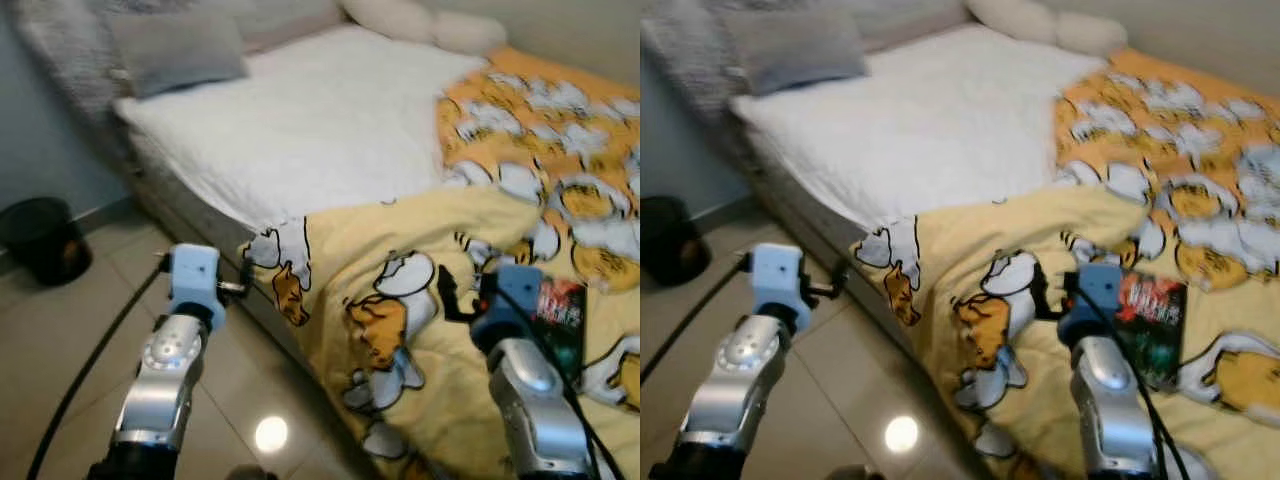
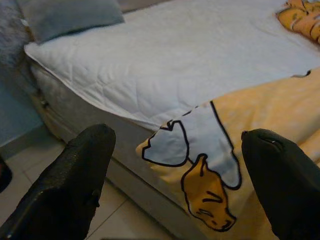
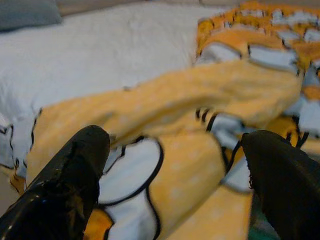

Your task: Clean up the room

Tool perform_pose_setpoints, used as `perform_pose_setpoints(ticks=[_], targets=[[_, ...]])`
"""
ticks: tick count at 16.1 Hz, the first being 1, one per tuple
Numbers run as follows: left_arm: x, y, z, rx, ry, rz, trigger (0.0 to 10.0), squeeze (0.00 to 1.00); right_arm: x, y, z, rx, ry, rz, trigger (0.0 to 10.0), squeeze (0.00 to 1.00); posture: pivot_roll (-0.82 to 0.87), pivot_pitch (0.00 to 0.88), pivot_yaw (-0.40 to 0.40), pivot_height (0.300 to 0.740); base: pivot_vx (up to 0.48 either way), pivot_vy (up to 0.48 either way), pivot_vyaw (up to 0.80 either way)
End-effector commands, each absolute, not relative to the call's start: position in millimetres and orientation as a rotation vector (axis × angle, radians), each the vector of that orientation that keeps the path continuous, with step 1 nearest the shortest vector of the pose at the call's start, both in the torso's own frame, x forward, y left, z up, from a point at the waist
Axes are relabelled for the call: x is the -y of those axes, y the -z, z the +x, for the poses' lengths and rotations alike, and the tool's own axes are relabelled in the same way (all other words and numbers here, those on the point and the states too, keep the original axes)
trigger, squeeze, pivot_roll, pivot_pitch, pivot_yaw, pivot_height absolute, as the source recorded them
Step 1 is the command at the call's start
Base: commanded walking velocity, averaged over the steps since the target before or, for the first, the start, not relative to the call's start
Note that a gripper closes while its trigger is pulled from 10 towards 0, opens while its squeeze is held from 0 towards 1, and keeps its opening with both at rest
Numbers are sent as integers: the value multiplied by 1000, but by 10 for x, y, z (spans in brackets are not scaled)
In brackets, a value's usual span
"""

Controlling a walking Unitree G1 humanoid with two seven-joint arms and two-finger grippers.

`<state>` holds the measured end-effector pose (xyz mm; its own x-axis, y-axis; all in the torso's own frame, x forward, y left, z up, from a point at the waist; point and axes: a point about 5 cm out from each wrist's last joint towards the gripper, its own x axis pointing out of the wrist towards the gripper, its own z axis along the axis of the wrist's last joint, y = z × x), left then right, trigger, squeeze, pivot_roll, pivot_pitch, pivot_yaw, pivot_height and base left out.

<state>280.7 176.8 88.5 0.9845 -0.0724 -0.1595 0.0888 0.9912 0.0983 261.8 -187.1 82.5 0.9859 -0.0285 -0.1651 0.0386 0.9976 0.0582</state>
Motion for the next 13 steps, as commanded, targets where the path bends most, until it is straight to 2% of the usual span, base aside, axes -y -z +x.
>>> perform_pose_setpoints(ticks=[1,6,8,12,13], targets=[[-1805,-929,2839,-146,77,123,10000,800,1849,-815,2614,-177,33,88,10000,1000,-43,0,26,740,0,-472,0],[-1797,-925,2849,-143,79,129,10000,796,1858,-781,2598,-219,-35,80,10000,1000,-54,0,24,740,0,-445,0],[-1797,-923,2850,-141,81,129,10000,792,1864,-794,2598,-220,-57,82,10000,1000,-54,0,20,740,0,0,0],[-1631,-862,2758,-164,301,159,10000,792,1993,-764,2622,-272,-59,118,10000,1000,-55,0,8,740,0,0,0],[-1613,-855,2752,-167,323,165,10000,792,1995,-771,2629,-274,-69,130,10000,671,-56,0,8,740,0,0,0]])
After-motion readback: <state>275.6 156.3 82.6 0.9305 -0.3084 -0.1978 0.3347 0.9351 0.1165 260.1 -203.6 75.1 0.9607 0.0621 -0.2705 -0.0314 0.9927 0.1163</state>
